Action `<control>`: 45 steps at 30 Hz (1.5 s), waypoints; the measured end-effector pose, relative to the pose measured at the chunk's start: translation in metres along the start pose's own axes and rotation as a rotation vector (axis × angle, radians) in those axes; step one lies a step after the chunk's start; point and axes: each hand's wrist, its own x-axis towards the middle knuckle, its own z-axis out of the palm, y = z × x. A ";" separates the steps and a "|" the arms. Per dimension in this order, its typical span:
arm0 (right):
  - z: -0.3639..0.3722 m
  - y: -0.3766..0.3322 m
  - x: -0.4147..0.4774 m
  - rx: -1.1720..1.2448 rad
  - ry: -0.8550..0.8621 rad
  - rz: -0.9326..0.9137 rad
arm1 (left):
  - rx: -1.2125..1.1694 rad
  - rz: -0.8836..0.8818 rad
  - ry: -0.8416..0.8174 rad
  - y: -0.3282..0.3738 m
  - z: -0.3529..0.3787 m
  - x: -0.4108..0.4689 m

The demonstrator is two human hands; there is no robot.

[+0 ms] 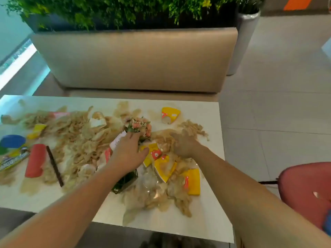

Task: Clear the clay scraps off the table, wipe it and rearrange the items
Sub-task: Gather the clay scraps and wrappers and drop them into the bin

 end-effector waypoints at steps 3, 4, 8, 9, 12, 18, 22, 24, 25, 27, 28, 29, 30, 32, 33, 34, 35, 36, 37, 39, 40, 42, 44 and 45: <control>0.017 0.005 0.006 -0.102 0.044 0.062 | -0.088 -0.029 0.008 -0.004 0.015 -0.007; 0.022 0.005 0.007 -0.140 0.071 0.067 | -0.104 -0.030 -0.003 -0.004 0.020 -0.010; 0.036 0.016 0.020 -0.187 0.107 0.069 | -0.210 -0.059 -0.013 0.008 0.028 -0.003; 0.040 0.018 0.021 -0.191 0.108 0.065 | -0.218 -0.061 -0.018 0.011 0.031 -0.002; 0.045 0.020 0.023 -0.188 0.108 0.048 | -0.270 -0.104 -0.040 0.019 0.038 0.001; 0.045 0.029 0.022 -0.136 0.176 0.002 | -0.409 -0.168 -0.105 0.024 0.051 0.007; 0.042 0.034 0.024 0.082 0.279 0.000 | -0.421 -0.197 -0.142 0.027 0.050 0.013; 0.039 0.033 0.023 0.272 0.340 -0.006 | -0.447 -0.213 -0.153 0.030 0.051 0.017; 0.036 0.031 0.021 0.372 0.355 -0.012 | -0.467 -0.220 -0.153 0.031 0.052 0.018; 0.031 0.026 0.014 0.543 0.359 -0.014 | -0.511 -0.231 -0.149 0.035 0.052 0.020; 0.028 0.021 0.009 0.629 0.348 -0.010 | -0.541 -0.236 -0.152 0.038 0.052 0.021; 0.026 0.016 0.005 0.708 0.331 -0.012 | -0.576 -0.246 -0.150 0.038 0.053 0.023; 0.024 0.011 0.001 0.765 0.305 -0.025 | -0.625 -0.265 -0.154 0.037 0.055 0.025; 0.024 0.001 -0.007 0.817 0.239 -0.092 | -0.774 -0.320 -0.186 0.035 0.059 0.029; 0.025 -0.004 -0.010 0.825 0.214 -0.135 | -0.889 -0.344 -0.201 0.035 0.062 0.030; 0.026 -0.009 -0.012 0.809 0.206 -0.178 | -0.996 -0.356 -0.202 0.035 0.064 0.029; 0.026 -0.013 -0.014 0.763 0.215 -0.213 | -1.073 -0.349 -0.169 0.036 0.066 0.029; 0.025 -0.016 -0.016 0.713 0.228 -0.237 | -1.107 -0.337 -0.106 0.036 0.067 0.028; 0.023 -0.020 -0.018 0.688 0.233 -0.247 | -1.132 -0.339 -0.034 0.035 0.068 0.027; 0.019 -0.025 -0.021 0.735 0.193 -0.238 | -1.153 -0.384 0.097 0.030 0.069 0.027; 0.017 -0.027 -0.023 0.781 0.156 -0.230 | -1.177 -0.415 0.140 0.027 0.068 0.027; 0.018 -0.028 -0.019 0.851 0.160 -0.195 | -1.214 -0.471 0.198 0.020 0.067 0.028; 0.020 -0.021 -0.004 0.835 0.295 -0.101 | -1.174 -0.488 0.227 0.014 0.065 0.026; 0.021 -0.015 0.007 0.743 0.364 -0.047 | -1.154 -0.481 0.227 0.012 0.064 0.025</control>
